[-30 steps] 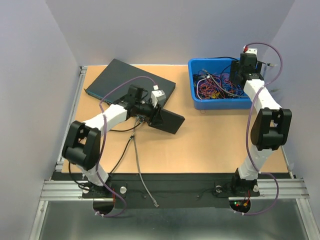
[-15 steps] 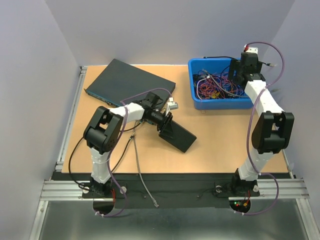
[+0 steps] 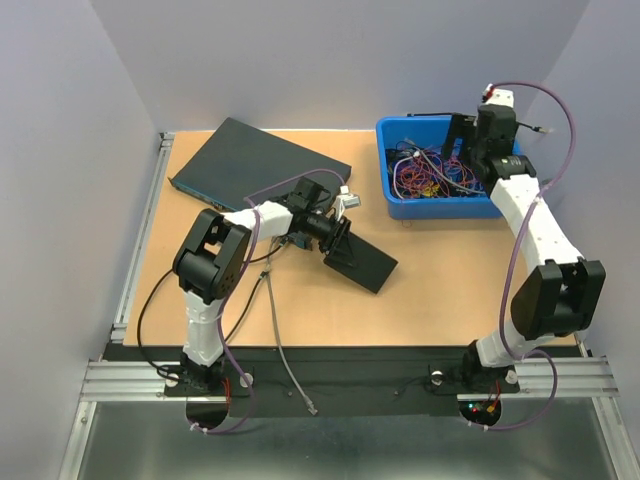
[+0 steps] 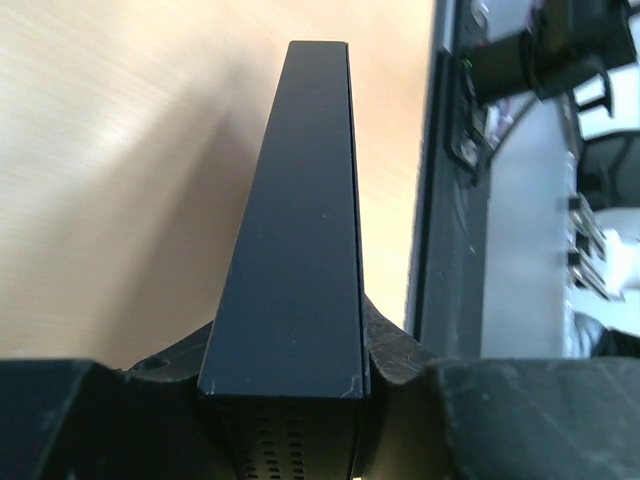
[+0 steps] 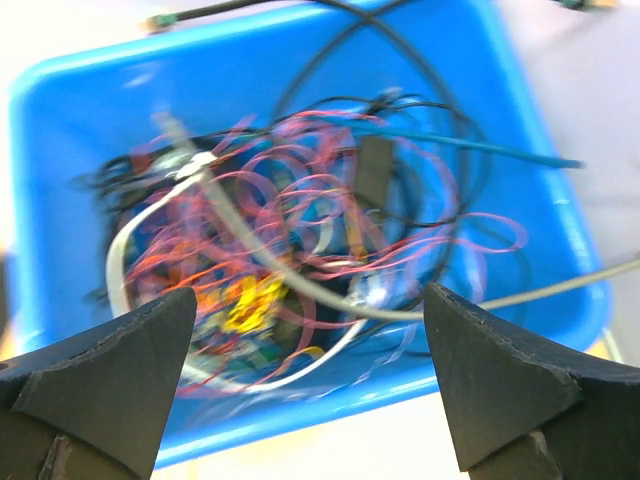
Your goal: Pull the plug from the switch port
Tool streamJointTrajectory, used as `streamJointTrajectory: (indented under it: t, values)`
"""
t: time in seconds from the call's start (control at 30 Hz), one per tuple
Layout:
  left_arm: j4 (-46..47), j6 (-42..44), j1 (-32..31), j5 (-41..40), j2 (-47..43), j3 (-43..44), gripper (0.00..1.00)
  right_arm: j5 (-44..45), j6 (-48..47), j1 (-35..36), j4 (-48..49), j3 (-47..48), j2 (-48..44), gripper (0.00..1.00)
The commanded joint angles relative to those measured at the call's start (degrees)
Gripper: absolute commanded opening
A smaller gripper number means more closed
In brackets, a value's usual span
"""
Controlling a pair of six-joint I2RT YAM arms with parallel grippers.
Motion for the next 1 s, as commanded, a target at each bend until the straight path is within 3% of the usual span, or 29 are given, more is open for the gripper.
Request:
streamJointTrajectory:
  t: [0.0, 0.17, 0.3, 0.4, 0.53, 0.6, 0.63, 0.77, 0.97]
  values:
    - [6.70, 0.10, 0.26, -18.16, 3.37, 2.08, 0.37, -0.43, 1.14, 4.74, -1.39, -0.99, -4.16, 1.00]
    - [7.32, -1.22, 0.26, -19.67, 5.84, 4.10, 0.37, -2.78, 1.93, 10.62, -2.80, -3.88, -8.20, 1.00]
    - [8.19, -1.66, 0.26, -19.49, 6.46, 4.20, 0.36, -11.56, 3.69, 15.81, -3.50, -8.17, -14.17, 1.00]
    - [8.72, -1.23, 0.26, -18.35, 6.19, 3.23, 0.36, -24.65, 7.55, 16.70, -3.41, -12.22, -19.27, 1.00]
    - [9.25, -0.43, 0.26, -17.65, 4.96, 1.91, 0.34, -34.69, 14.32, 16.70, -2.10, -24.17, -24.90, 1.00]
    - [9.34, -0.08, 0.26, -17.29, 4.44, 1.38, 0.25, -39.69, 17.30, 16.70, 1.30, -28.83, -29.10, 1.00]
    - [9.52, 0.09, 0.26, -17.12, 4.26, 1.21, 0.25, -41.19, 17.66, 16.70, 2.64, -30.85, -30.26, 1.00]
    - [9.52, 0.62, 0.35, -16.07, 3.03, 0.94, 0.00, -43.74, 18.55, 16.70, 8.52, -42.18, -32.21, 1.00]
    - [9.08, 3.86, 0.26, -10.54, -2.50, -1.25, 0.00, -47.79, 14.25, 16.70, 18.29, -45.90, -25.88, 1.00]
